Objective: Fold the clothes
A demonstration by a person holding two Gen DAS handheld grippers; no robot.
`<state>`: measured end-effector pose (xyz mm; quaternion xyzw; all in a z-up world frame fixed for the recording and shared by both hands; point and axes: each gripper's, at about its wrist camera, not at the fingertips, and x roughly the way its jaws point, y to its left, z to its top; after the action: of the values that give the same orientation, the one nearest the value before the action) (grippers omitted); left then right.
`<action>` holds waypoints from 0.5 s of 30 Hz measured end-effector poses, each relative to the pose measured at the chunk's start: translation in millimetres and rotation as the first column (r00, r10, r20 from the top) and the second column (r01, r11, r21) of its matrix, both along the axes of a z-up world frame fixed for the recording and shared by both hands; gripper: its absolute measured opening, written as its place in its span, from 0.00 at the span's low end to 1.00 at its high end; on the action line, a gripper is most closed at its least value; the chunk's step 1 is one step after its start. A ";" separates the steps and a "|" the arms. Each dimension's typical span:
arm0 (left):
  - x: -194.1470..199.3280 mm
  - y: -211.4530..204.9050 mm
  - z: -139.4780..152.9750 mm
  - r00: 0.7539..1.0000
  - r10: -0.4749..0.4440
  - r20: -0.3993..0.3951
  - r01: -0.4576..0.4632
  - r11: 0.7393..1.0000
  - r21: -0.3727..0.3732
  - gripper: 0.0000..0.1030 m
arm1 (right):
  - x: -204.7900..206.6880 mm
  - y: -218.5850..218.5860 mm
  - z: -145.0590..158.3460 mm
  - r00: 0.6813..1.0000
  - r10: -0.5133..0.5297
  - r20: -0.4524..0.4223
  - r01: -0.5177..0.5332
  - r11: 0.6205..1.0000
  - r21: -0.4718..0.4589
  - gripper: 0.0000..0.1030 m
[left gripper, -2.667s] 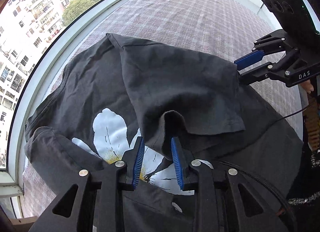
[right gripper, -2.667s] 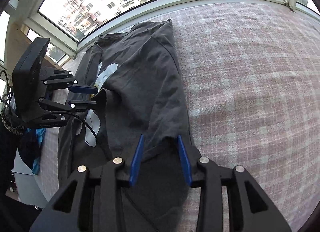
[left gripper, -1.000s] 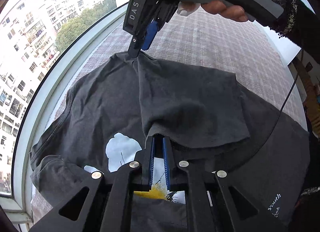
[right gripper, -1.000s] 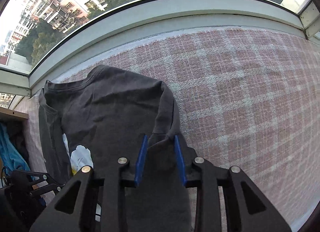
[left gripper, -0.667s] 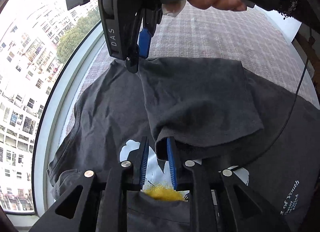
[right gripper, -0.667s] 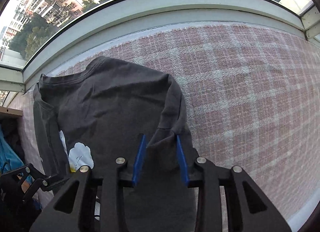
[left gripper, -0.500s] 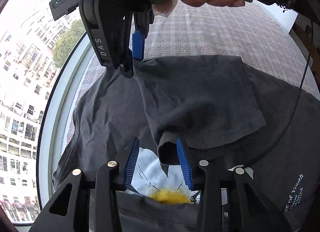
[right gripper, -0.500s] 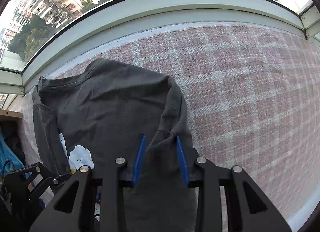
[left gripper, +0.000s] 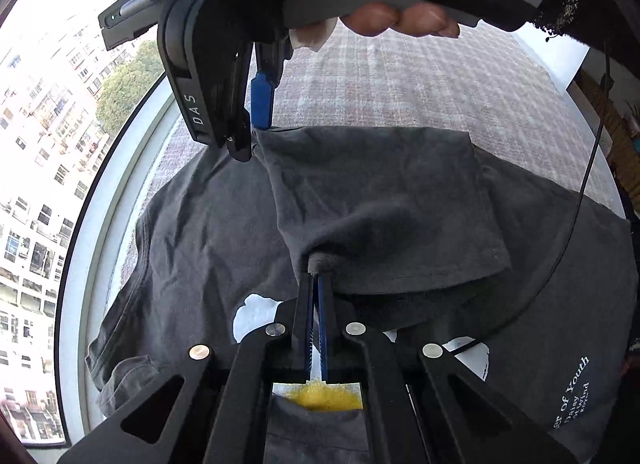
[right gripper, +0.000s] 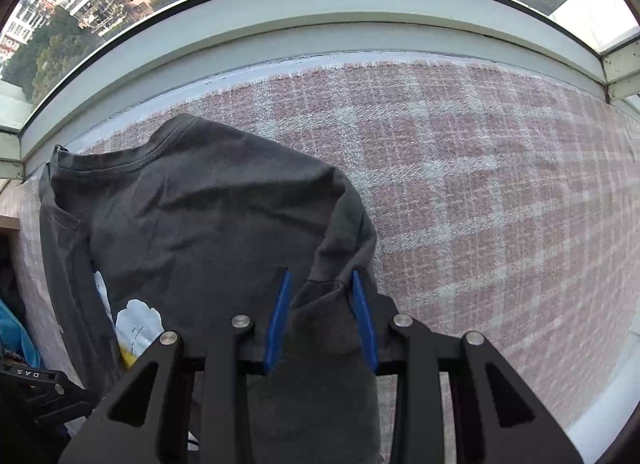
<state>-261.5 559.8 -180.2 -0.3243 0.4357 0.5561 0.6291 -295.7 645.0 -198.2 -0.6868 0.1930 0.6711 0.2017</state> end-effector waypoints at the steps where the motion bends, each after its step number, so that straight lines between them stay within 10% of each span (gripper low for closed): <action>1: 0.9 -1.3 1.9 1.000 -0.002 0.001 0.002 1.000 0.005 0.01 | -1.2 -2.1 -0.8 1.000 0.018 0.003 -0.018 1.000 0.013 0.30; 4: 2.8 -7.4 10.5 1.000 -0.007 0.016 0.007 0.999 0.036 0.01 | 2.0 -5.9 2.5 0.998 0.059 -0.025 -0.058 0.998 0.020 0.11; 8: 5.2 -14.4 25.5 1.000 -0.001 0.021 -0.001 0.996 0.091 0.01 | 28.3 17.5 25.2 0.990 -0.043 -0.135 0.047 0.999 0.025 0.09; 15: -15.2 -4.5 23.2 0.998 0.046 0.044 -0.050 0.994 0.102 0.01 | 41.7 43.5 27.8 0.971 -0.172 -0.168 0.162 0.984 -0.068 0.29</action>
<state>-276.7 555.3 -157.0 -0.3134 0.3855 0.5859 0.6403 -254.0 688.5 -170.4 -0.6125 0.2850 0.7033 0.2213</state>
